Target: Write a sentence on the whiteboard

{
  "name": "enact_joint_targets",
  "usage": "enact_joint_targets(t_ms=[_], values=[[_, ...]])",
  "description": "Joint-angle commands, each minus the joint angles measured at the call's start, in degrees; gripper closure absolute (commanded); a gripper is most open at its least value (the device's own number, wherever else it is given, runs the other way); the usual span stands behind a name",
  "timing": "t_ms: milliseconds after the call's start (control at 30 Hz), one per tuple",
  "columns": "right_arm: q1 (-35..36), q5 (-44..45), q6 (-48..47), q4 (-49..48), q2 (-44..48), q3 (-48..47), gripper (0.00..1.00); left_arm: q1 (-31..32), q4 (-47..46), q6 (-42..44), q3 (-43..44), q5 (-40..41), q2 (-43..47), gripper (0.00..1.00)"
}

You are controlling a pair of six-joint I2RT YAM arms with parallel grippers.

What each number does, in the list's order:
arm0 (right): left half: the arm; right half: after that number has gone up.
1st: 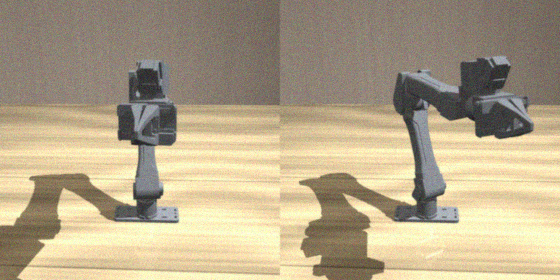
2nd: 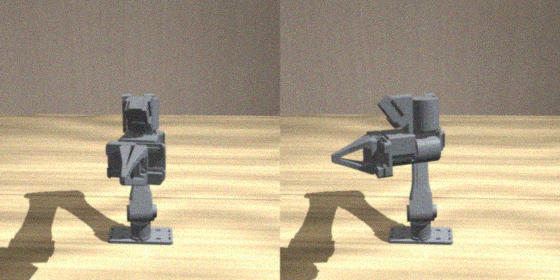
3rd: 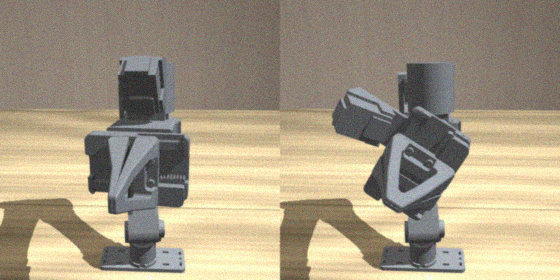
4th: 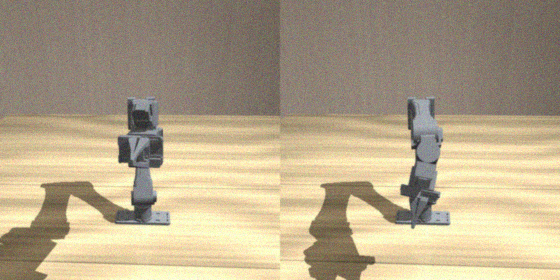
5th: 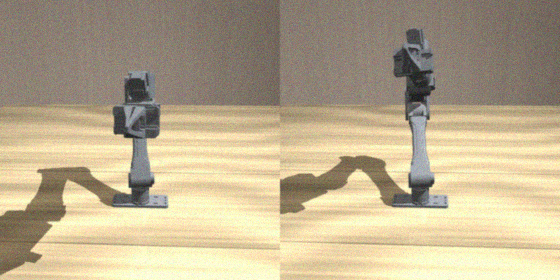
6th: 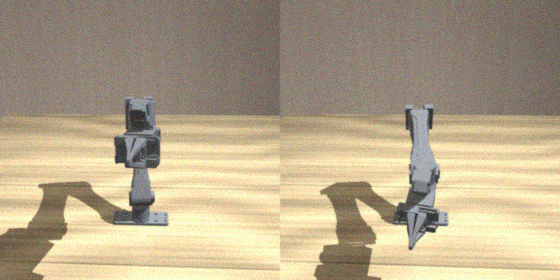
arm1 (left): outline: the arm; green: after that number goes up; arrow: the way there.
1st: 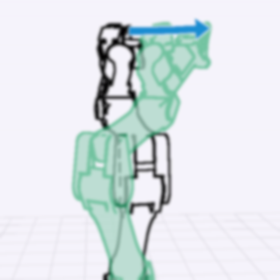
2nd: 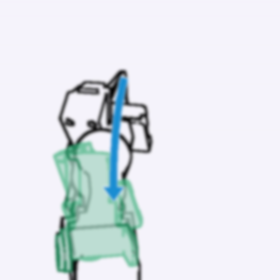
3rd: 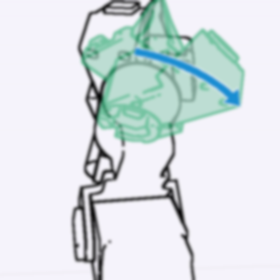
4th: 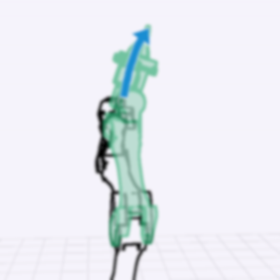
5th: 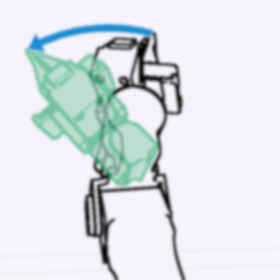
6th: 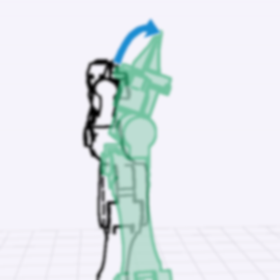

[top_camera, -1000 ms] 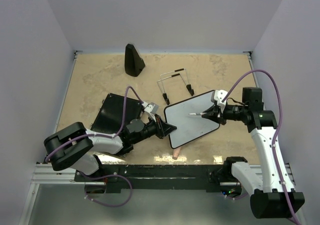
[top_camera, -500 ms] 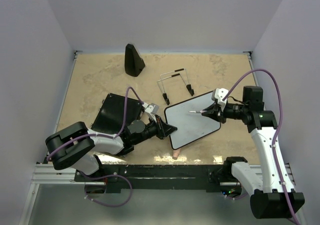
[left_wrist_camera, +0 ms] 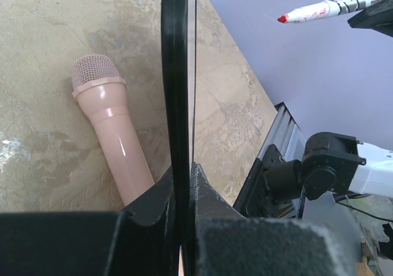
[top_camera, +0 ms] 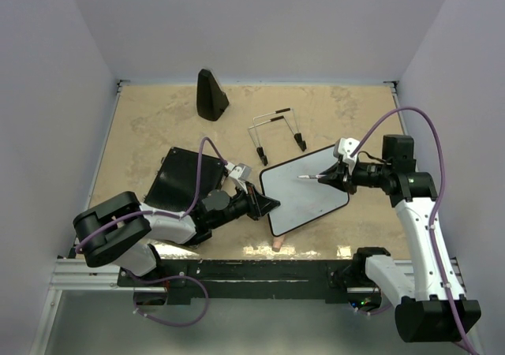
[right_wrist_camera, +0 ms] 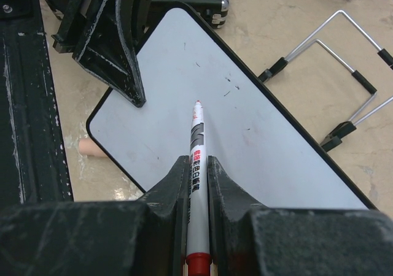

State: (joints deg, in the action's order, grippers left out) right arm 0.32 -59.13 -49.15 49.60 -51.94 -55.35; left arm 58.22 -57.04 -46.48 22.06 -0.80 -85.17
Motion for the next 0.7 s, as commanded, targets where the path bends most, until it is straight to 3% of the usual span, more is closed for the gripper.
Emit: enact_joint_targets(t_ms=[0,467,667], values=[[0.04,-0.28,-1.04,0.58,-0.53,-2.48,1.00,0.41,-6.42,0.86,2.19,0.62,0.09,1.00],[0.30,2.80,-9.03,4.89,-2.28,-3.27,1.00,0.41,-7.12,0.42,3.16,3.17,-1.32,1.00],[0.30,4.11,-7.99,3.49,-2.90,-3.71,1.00,0.49,-6.86,1.30,5.70,3.96,-3.16,1.00]])
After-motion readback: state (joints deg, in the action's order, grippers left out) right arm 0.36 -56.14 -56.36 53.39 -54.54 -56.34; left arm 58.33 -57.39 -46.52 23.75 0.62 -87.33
